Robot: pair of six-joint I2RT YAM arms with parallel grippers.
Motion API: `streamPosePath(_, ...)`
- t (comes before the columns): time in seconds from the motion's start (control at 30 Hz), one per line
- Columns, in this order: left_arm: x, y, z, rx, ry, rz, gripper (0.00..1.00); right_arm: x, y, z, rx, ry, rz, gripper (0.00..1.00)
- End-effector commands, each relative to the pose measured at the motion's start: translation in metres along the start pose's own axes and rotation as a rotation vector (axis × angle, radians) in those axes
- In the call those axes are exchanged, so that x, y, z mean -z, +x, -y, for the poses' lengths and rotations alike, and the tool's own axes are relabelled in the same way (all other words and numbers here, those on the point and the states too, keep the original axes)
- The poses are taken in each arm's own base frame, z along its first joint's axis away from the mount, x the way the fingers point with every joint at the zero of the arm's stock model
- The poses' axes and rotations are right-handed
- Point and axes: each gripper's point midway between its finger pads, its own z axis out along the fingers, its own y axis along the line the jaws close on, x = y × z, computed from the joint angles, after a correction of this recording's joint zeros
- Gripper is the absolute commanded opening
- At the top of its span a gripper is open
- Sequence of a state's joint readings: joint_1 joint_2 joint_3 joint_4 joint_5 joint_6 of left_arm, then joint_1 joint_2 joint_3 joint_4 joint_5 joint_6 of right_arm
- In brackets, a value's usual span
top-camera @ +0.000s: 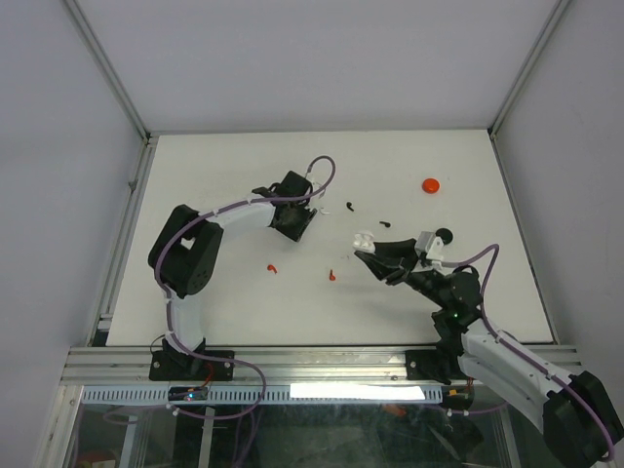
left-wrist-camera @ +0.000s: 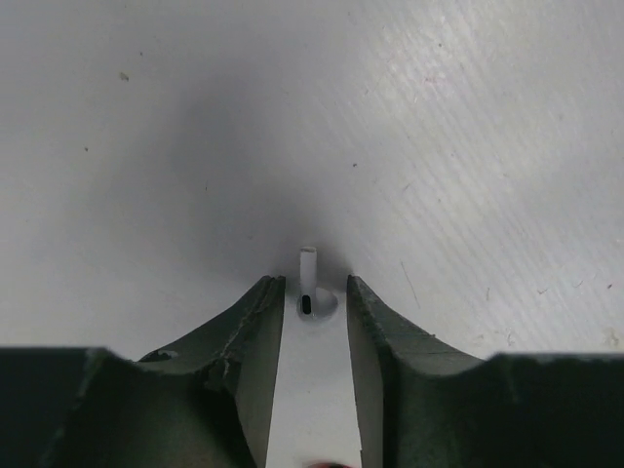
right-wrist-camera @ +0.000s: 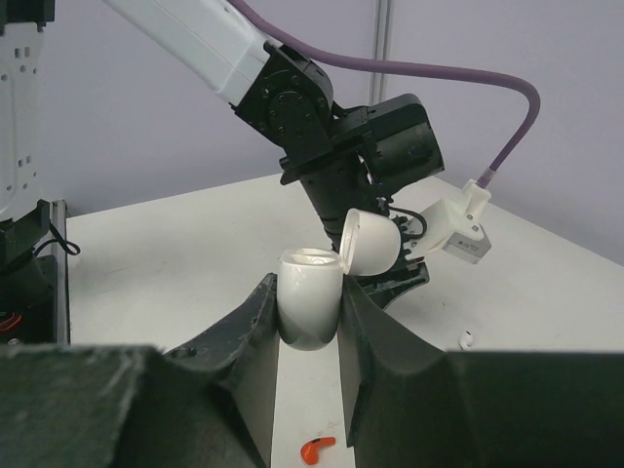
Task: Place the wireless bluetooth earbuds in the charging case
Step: Pick up the earbud from the center of the board.
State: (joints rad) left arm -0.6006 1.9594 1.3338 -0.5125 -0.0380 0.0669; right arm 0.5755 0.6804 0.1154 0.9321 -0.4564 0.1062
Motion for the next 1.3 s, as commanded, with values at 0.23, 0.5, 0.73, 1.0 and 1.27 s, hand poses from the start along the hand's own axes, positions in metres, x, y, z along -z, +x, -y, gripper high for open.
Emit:
streamPosePath(0.23, 0.026, -0.002, -0.015, 0.047, -0.117, 0.032, 0.48, 0.003, -0.011, 0.000, 0.001, 0.014, 0.040, 0.00)
streamPosePath(0.5, 0.028, -0.002, -0.041, 0.101, -0.260, 0.037, 0.51, 0.002, -0.008, 0.001, -0.006, 0.014, 0.031, 0.00)
streamPosePath(0.73, 0.027, -0.010, -0.068, 0.193, -0.322, 0.063, 0.52, 0.001, -0.006, 0.001, -0.013, 0.012, 0.026, 0.00)
streamPosePath(1.0, 0.039, -0.034, -0.060, 0.238, -0.240, 0.138, 0.52, 0.001, -0.006, 0.001, -0.012, 0.011, 0.024, 0.00)
streamPosePath(1.27, 0.055, -0.029, -0.043, 0.204, -0.142, 0.149, 0.54, 0.000, -0.003, 0.001, -0.017, 0.010, 0.010, 0.00)
